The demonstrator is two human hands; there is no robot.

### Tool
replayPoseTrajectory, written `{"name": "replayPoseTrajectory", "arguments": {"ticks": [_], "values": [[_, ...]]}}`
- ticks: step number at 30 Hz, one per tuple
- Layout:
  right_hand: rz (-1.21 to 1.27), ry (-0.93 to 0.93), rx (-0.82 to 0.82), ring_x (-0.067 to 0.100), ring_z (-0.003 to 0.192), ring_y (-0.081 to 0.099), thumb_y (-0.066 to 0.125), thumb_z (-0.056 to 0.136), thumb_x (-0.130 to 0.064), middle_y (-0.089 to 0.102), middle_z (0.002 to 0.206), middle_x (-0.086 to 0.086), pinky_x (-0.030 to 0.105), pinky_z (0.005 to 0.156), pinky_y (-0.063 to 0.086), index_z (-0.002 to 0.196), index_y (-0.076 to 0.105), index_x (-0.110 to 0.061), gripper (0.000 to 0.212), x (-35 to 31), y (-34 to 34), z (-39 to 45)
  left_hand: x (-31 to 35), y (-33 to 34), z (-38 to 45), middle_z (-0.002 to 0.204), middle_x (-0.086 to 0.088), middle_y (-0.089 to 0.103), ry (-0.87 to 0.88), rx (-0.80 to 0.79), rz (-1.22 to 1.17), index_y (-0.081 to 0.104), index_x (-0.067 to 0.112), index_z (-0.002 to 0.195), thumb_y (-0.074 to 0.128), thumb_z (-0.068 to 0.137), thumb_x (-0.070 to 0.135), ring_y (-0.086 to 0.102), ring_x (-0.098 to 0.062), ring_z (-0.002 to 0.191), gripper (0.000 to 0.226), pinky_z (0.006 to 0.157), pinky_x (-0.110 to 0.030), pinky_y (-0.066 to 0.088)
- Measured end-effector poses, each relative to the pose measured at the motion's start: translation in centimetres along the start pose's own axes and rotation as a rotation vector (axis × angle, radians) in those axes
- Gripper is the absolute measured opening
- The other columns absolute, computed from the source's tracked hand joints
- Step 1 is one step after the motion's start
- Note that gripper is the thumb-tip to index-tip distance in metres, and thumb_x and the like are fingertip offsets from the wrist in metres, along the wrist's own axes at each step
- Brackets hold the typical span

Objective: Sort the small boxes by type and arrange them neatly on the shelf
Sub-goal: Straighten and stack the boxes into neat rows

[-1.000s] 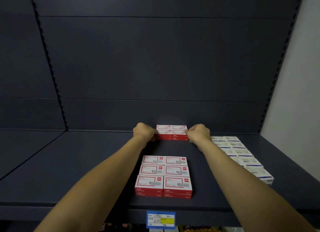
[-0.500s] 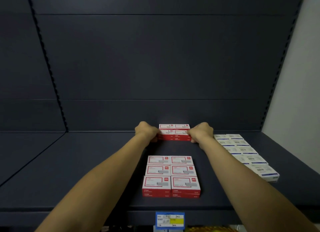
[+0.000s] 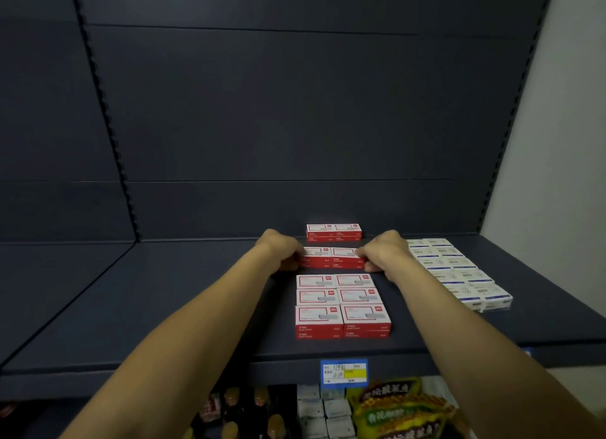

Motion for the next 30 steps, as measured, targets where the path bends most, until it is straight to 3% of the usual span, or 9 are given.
{"name": "replayPoseTrajectory", "arguments": {"ticks": [10, 18, 22, 30], "values": [[0.002, -0.044, -0.027, 0.012, 0.057, 0.068, 0.080, 0.082, -0.020, 0.074, 0.084, 0.005, 0.016, 0.040, 0.038, 0.091, 0.070, -0.009, 0.017, 0.8, -1.1, -3.4, -0.9, -0.5, -5.0, 0.095, -0.016, 0.074, 0.016, 0.024, -0.040, 0.061, 0.005, 0.099, 0.083, 0.079, 0.006, 0.076, -0.028, 0.077, 0.030, 0.076, -0.043, 0.064], [0.048, -0.078, -0.077, 0.016, 0.061, 0.068, 0.080, 0.081, -0.015, 0.074, 0.087, 0.009, 0.020, 0.044, 0.045, 0.089, 0.071, -0.005, 0.015, 1.6, -1.5, -4.0, -1.4, -0.6, -7.4, 0.089, -0.010, 0.071, -0.030, 0.069, -0.055, 0.062, 0.006, 0.102, 0.084, 0.079, 0.014, 0.071, -0.021, 0.078, 0.033, 0.075, -0.036, 0.059], [0.075, -0.074, -0.088, 0.018, 0.065, 0.070, 0.079, 0.081, -0.012, 0.073, 0.088, 0.010, 0.023, 0.046, 0.049, 0.088, 0.070, -0.005, 0.013, 1.8, -1.4, -4.1, -1.3, -0.7, -8.1, 0.081, -0.006, 0.062, -0.030, 0.069, -0.039, 0.055, 0.009, 0.085, 0.079, 0.085, 0.012, 0.059, -0.017, 0.069, 0.024, 0.056, -0.027, 0.044], [0.082, -0.051, -0.088, 0.019, 0.064, 0.069, 0.076, 0.080, -0.012, 0.073, 0.086, 0.010, 0.022, 0.047, 0.049, 0.088, 0.071, -0.005, 0.012, 1.8, -1.1, -3.7, -0.9, -0.8, -8.4, 0.076, -0.006, 0.058, 0.007, 0.038, -0.018, 0.050, 0.009, 0.081, 0.074, 0.089, 0.008, 0.057, -0.015, 0.064, 0.025, 0.050, -0.023, 0.043]]}}
Point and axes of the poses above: each hand's wrist, its own z-axis towards the middle knuckle, its own y-axis out of the palm, x = y × z, the point moved 3 cm from there along z, towards the middle knuckle
